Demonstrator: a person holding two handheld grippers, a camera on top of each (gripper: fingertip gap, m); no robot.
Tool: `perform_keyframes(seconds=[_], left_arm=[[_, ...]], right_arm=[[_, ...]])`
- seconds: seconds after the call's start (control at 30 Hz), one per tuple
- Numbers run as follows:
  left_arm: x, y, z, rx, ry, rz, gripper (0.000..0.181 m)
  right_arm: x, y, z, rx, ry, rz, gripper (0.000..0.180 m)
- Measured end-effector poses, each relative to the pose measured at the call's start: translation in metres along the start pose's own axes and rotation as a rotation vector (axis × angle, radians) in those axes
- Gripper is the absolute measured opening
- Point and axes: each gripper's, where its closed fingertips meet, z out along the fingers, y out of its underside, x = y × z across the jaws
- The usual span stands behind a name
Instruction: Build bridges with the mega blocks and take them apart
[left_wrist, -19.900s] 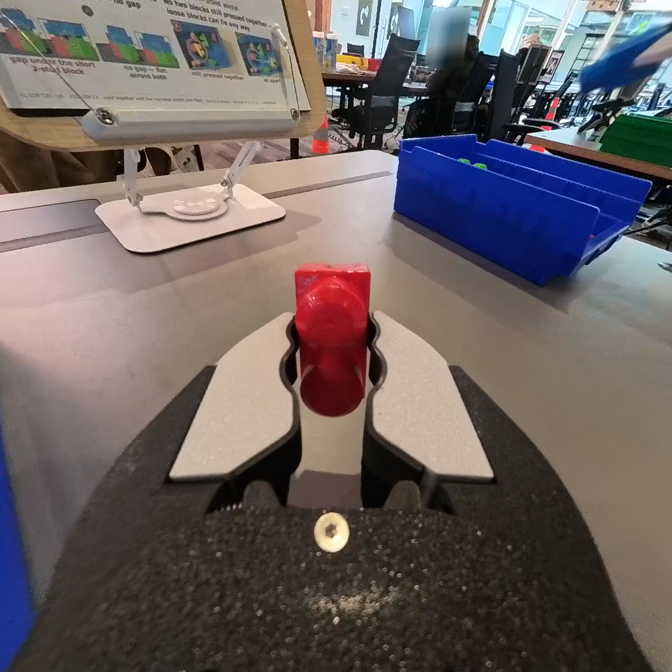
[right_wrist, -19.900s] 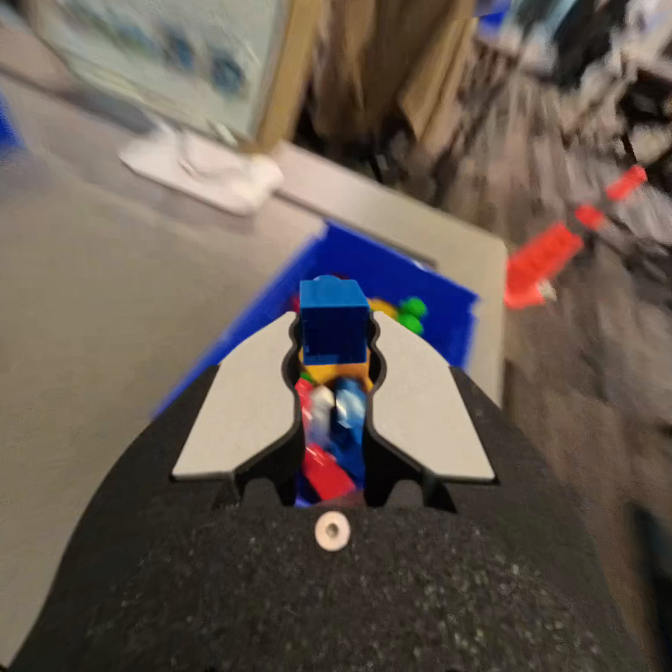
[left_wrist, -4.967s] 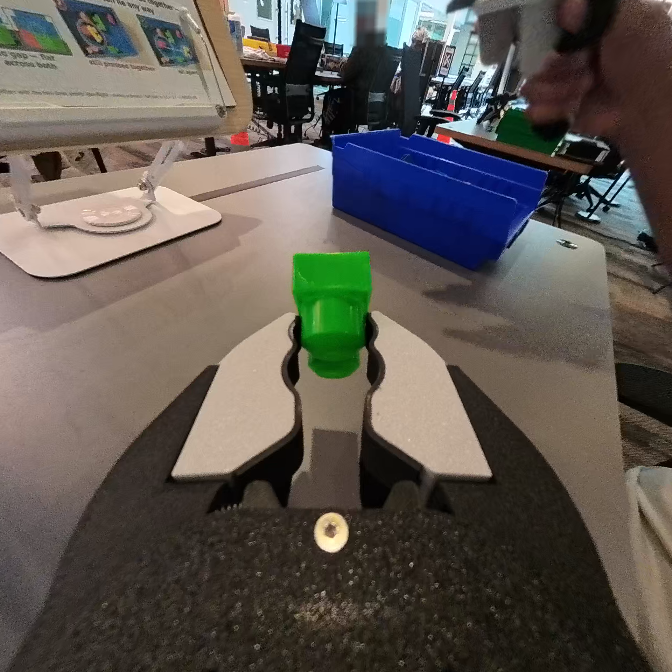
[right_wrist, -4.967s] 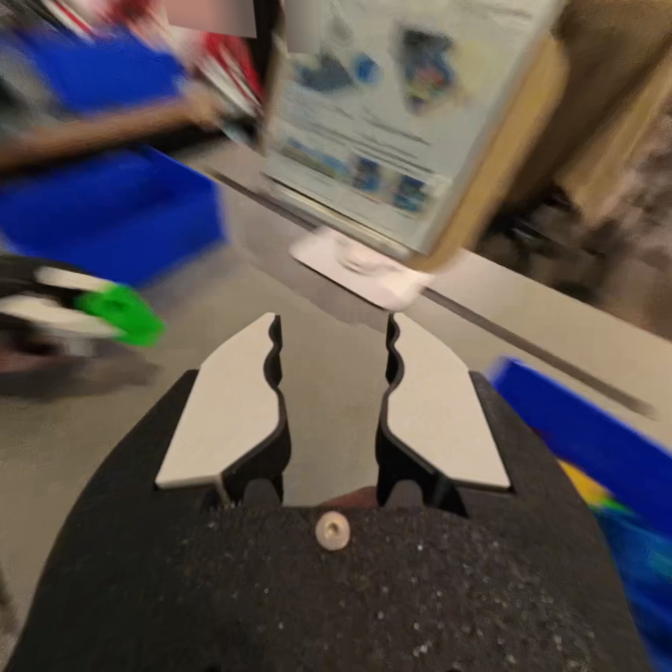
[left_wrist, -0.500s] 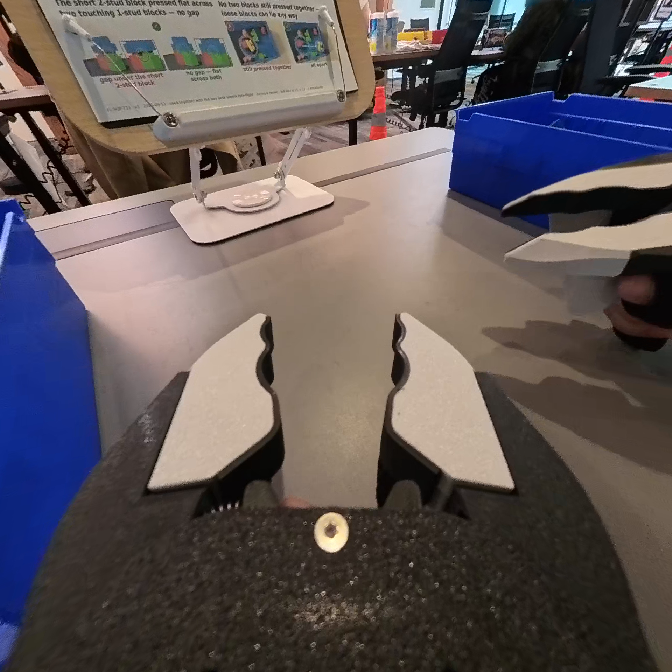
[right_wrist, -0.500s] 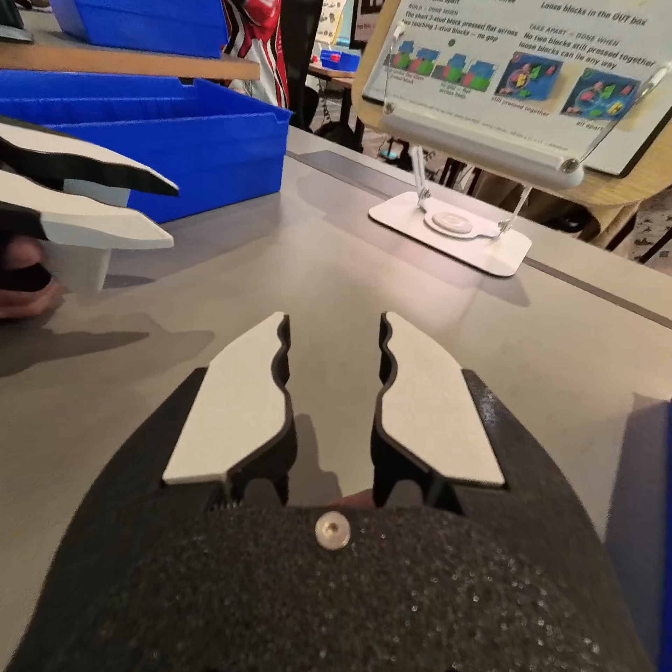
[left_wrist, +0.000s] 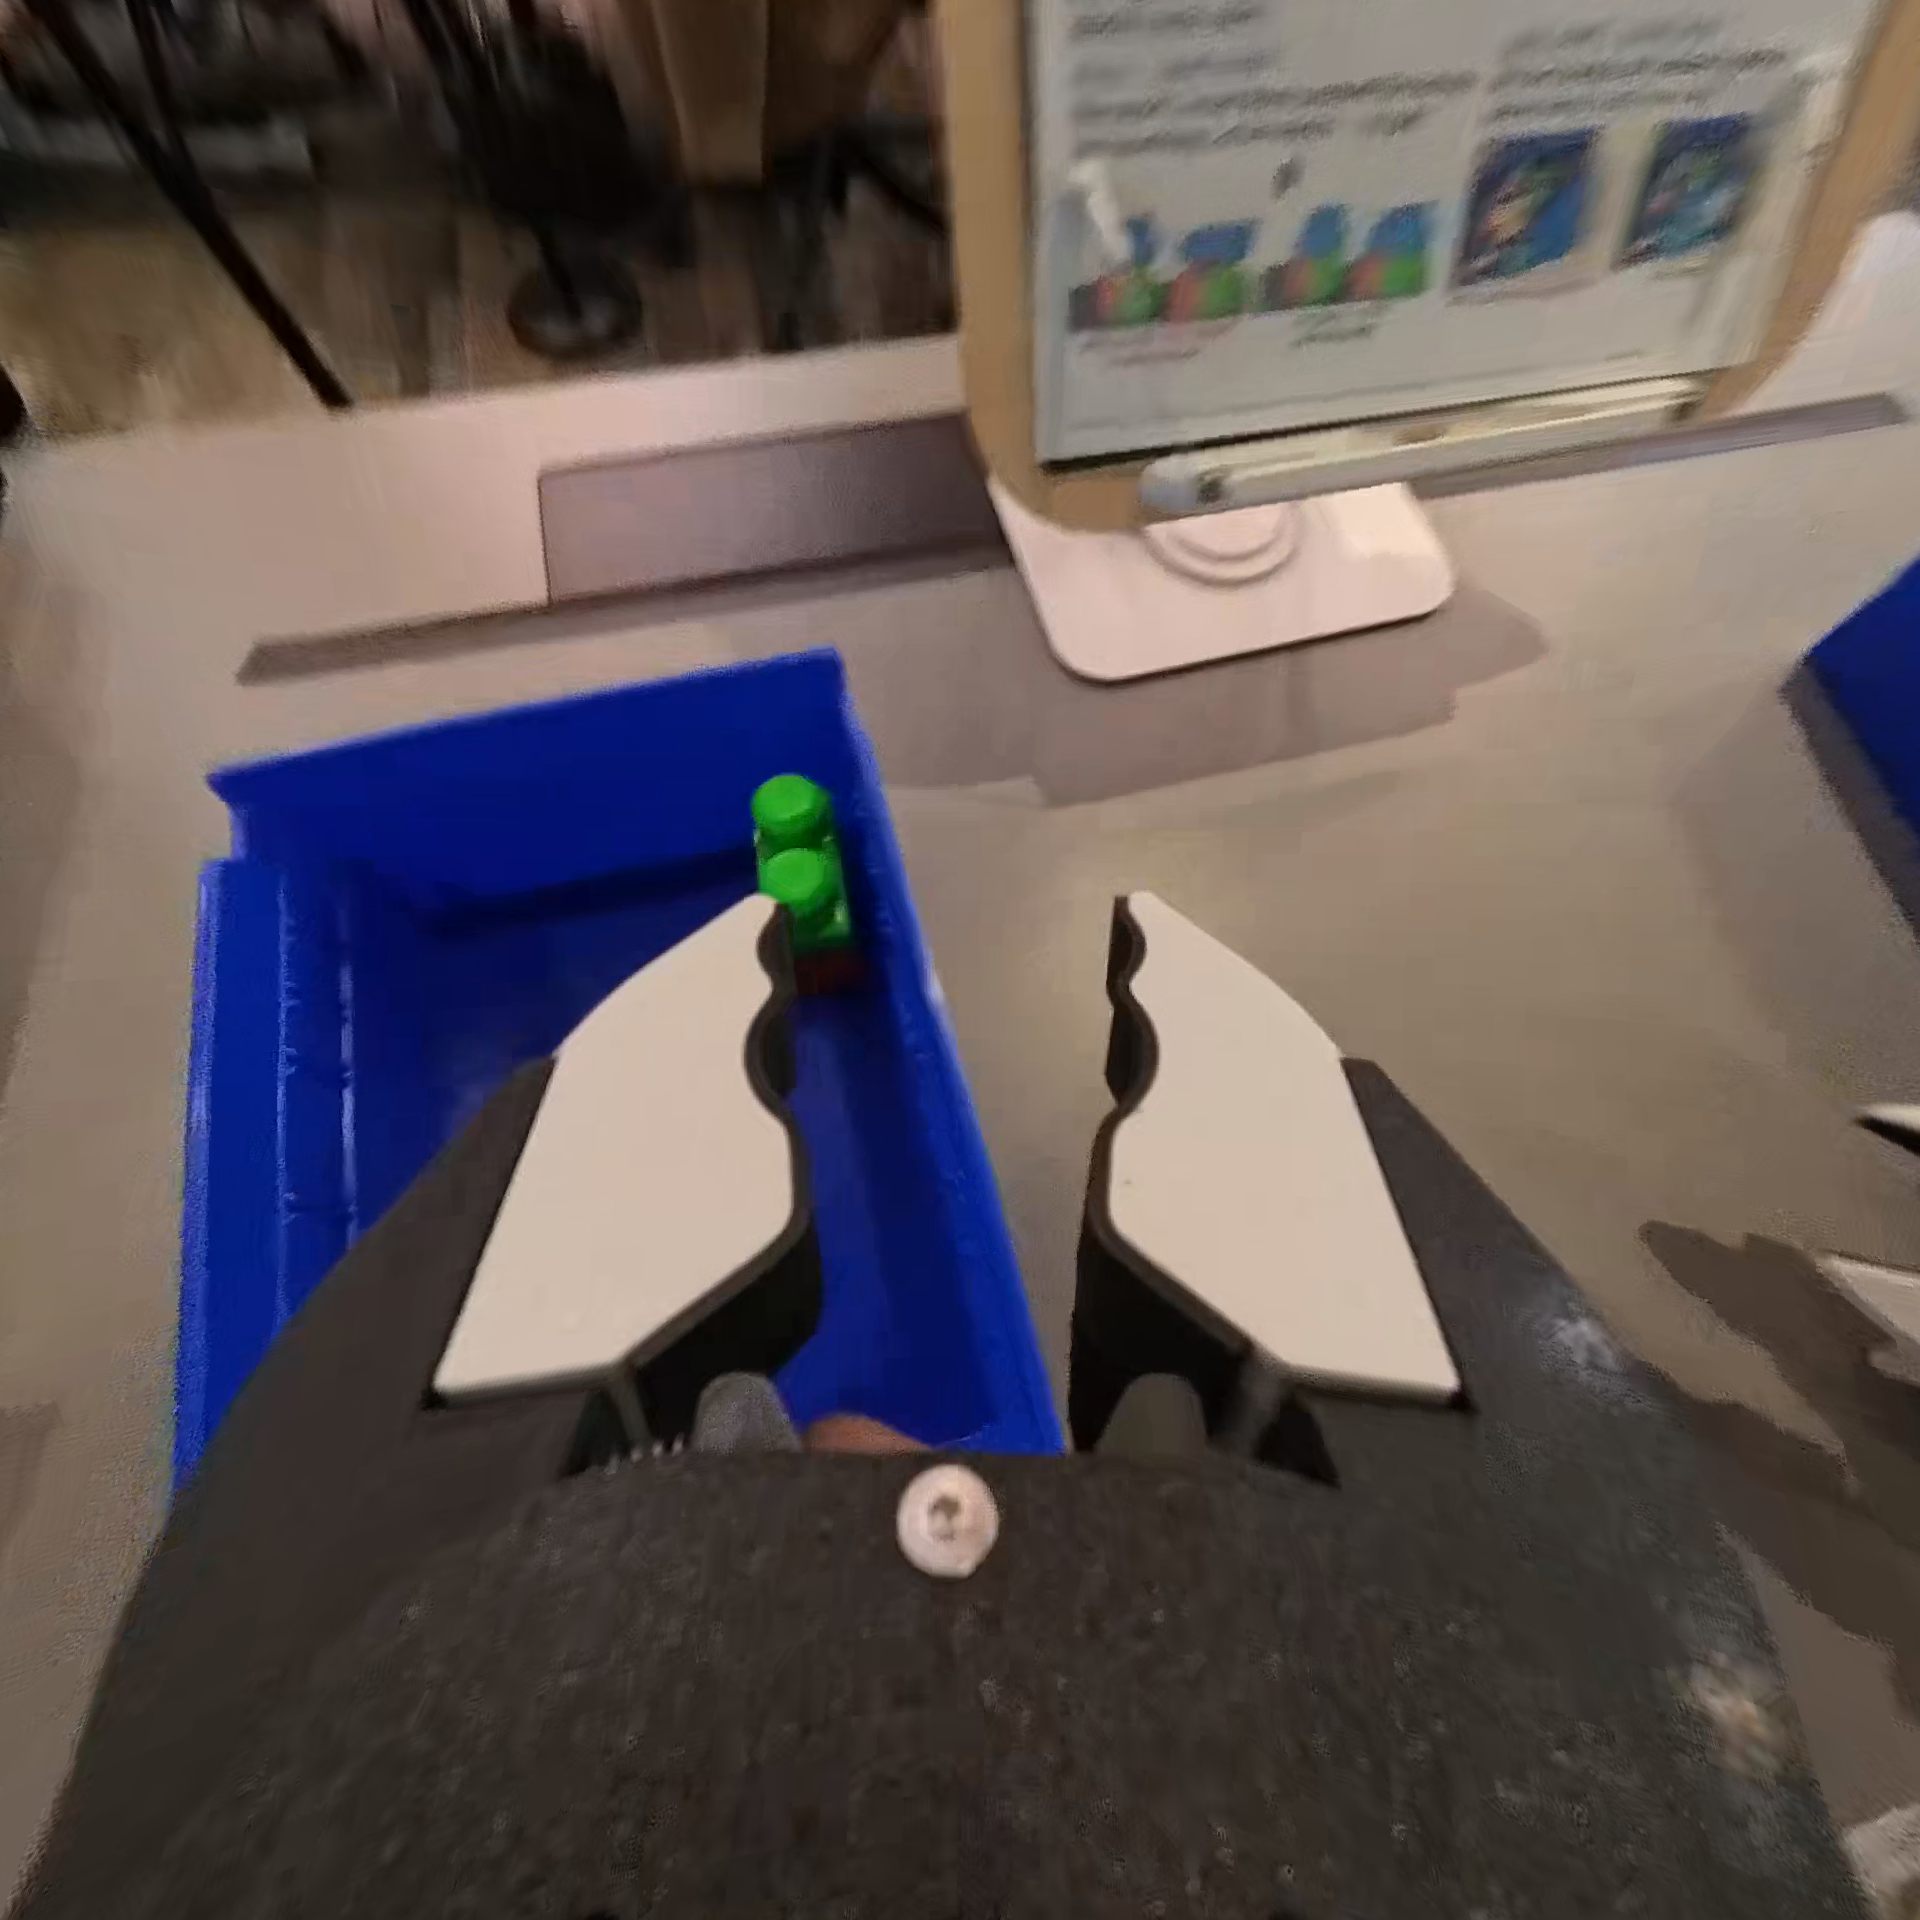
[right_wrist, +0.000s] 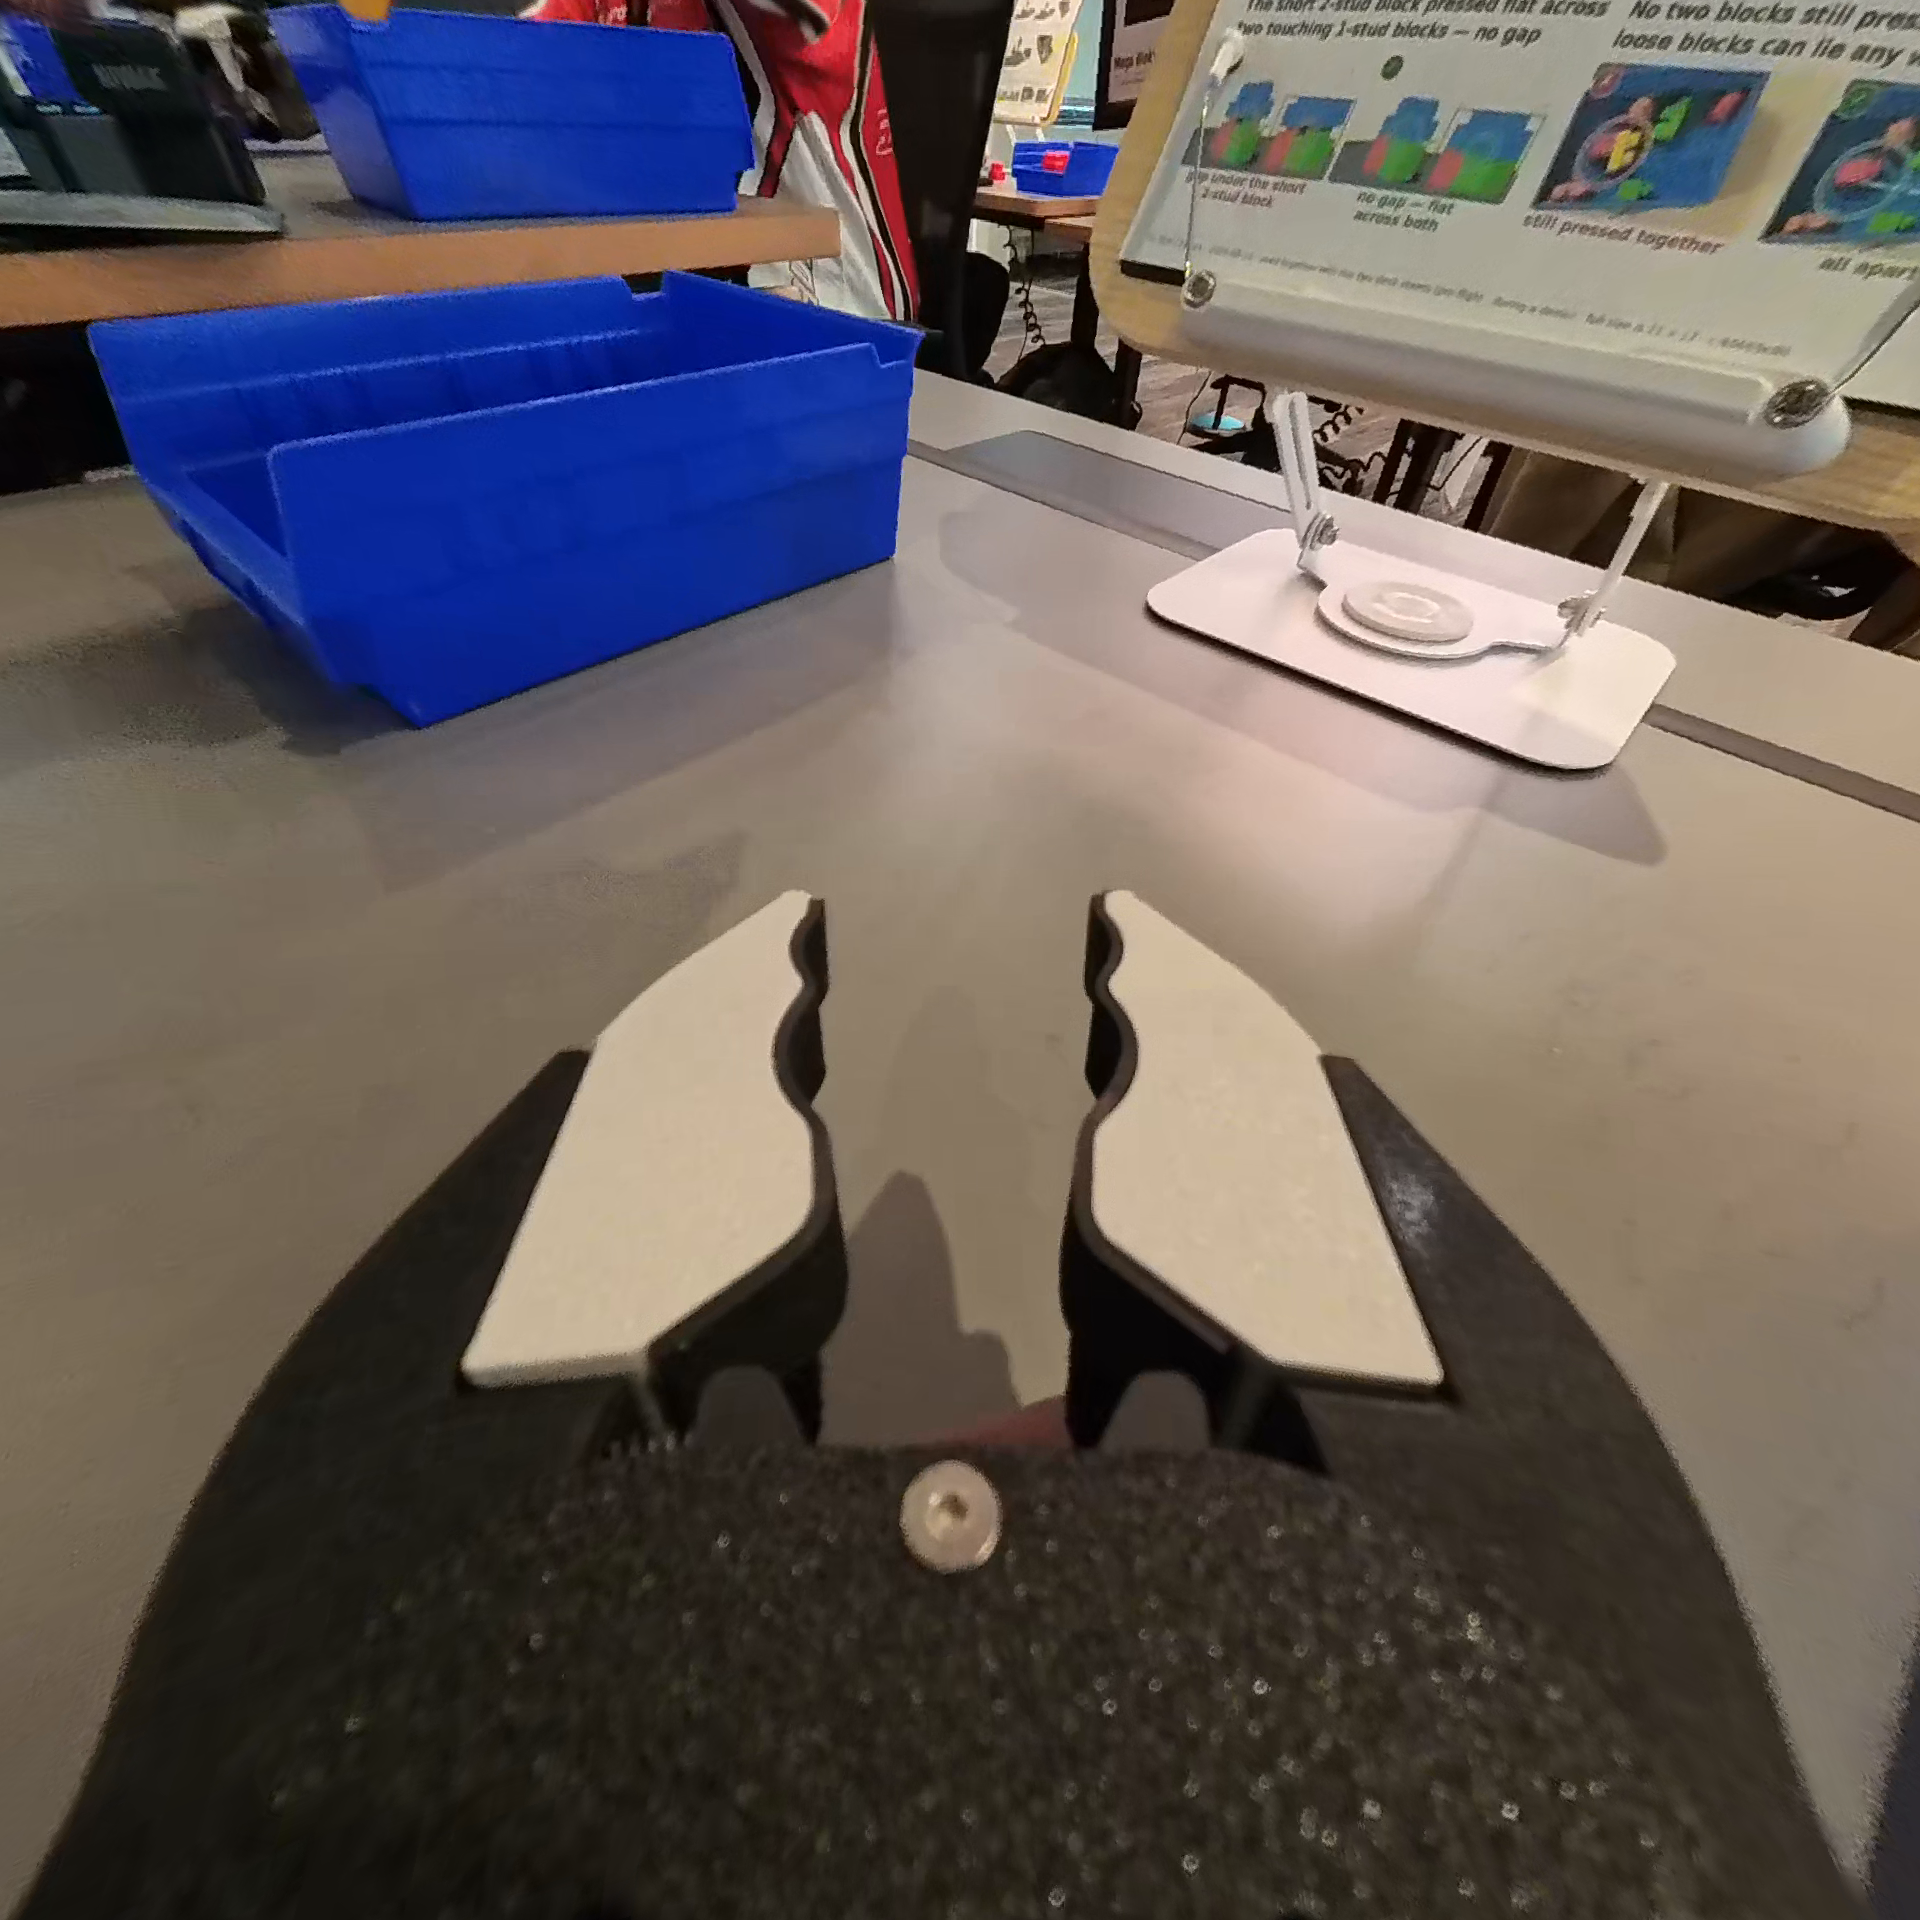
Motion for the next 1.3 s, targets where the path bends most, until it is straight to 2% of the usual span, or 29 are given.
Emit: perform_keyframes(seconds=[0.2,0.33,0.63,0.7,0.8,0.93,1.03,1.17,1.3], left_arm=[[-0.053,0.035,0.085,-0.387,-0.045,-0.1,0.059],[-0.061,0.053,0.12,-0.502,-0.024,-0.185,0.061],[-0.07,0.077,0.153,-0.631,-0.06,-0.172,0.058],[-0.067,0.08,0.155,-0.638,-0.027,-0.151,0.035],[-0.071,0.08,0.153,-0.645,-0.054,-0.081,0.034],[-0.074,0.075,0.146,-0.627,-0.054,-0.042,0.035],[-0.074,0.054,0.128,-0.546,-0.031,0.011,0.035],[-0.05,0.01,0.084,-0.316,0.084,0.092,0.035],[0.012,-0.019,0.023,0.006,0.32,0.178,0.035]], right_arm=[[-0.001,0.003,0.001,-0.015,-0.027,0.028,0.048],[0.001,0.005,-0.001,-0.02,-0.029,0.038,0.048],[0.008,0.007,-0.003,-0.025,-0.04,0.095,0.048],[0.007,0.007,-0.002,-0.029,-0.04,0.094,0.048],[0.006,0.007,-0.002,-0.032,-0.04,0.085,0.048],[0.005,0.008,-0.001,-0.039,-0.043,0.077,0.047],[0.006,0.008,-0.001,-0.038,-0.043,0.08,0.047],[0.007,0.008,-0.002,-0.033,-0.047,0.091,0.047],[0.006,0.005,-0.002,-0.02,-0.05,0.088,0.047]])
